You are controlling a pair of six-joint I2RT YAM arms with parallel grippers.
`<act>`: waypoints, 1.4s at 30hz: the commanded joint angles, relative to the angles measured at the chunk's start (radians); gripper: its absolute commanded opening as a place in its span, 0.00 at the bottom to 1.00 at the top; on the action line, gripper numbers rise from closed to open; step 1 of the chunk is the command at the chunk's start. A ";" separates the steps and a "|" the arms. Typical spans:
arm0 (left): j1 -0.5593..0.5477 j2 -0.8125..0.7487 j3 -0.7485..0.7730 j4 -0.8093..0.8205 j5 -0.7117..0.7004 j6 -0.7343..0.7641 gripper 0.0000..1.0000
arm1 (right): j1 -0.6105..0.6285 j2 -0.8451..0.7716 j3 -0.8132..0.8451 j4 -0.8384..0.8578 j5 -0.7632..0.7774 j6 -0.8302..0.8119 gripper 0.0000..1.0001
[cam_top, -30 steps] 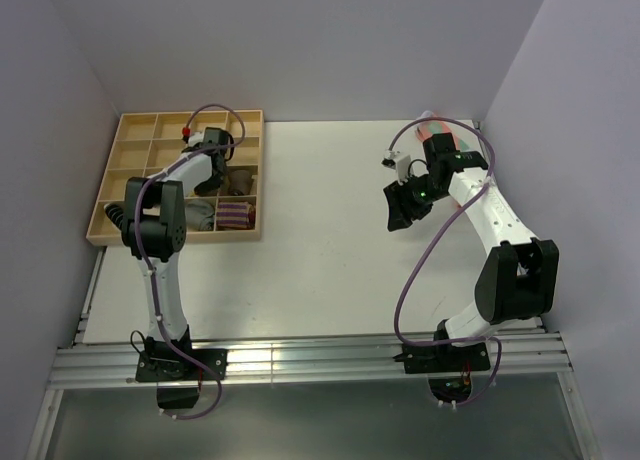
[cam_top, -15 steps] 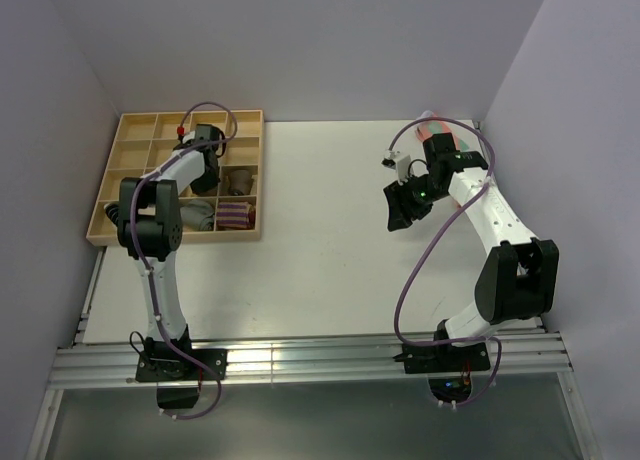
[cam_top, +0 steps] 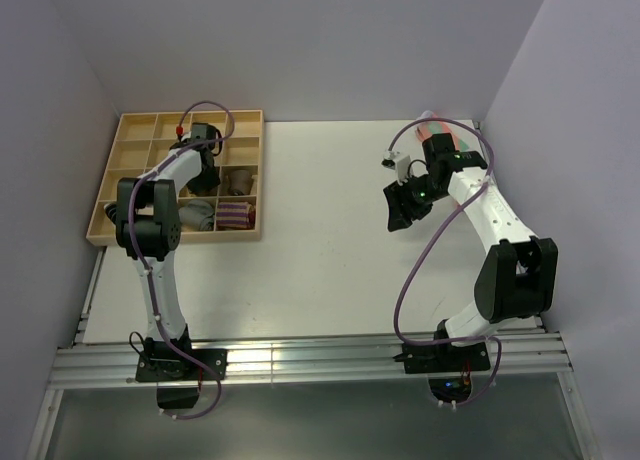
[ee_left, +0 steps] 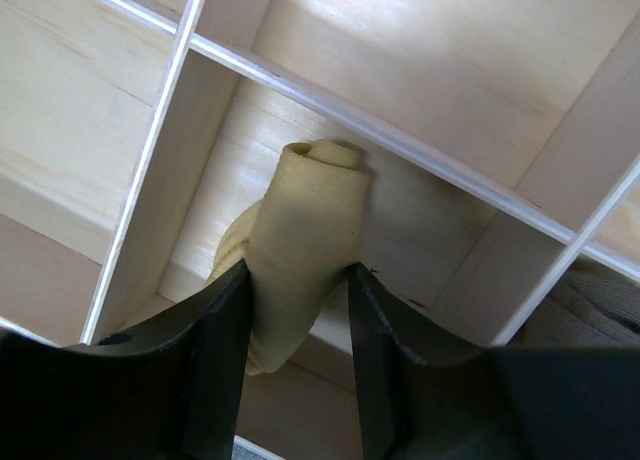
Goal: Roll the socks
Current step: Place the sock in the storage box.
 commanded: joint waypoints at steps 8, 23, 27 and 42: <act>-0.013 -0.007 -0.021 0.013 0.122 -0.032 0.54 | -0.003 0.004 0.017 0.014 0.011 -0.005 0.58; -0.011 -0.096 0.013 -0.013 0.086 -0.030 0.59 | -0.003 0.010 0.034 0.006 0.005 -0.009 0.58; -0.011 -0.111 0.025 -0.028 0.066 -0.030 0.61 | -0.005 0.012 0.035 0.006 0.000 -0.011 0.58; -0.011 -0.157 0.085 -0.056 0.028 -0.027 0.66 | -0.003 0.009 0.037 0.003 -0.001 -0.014 0.59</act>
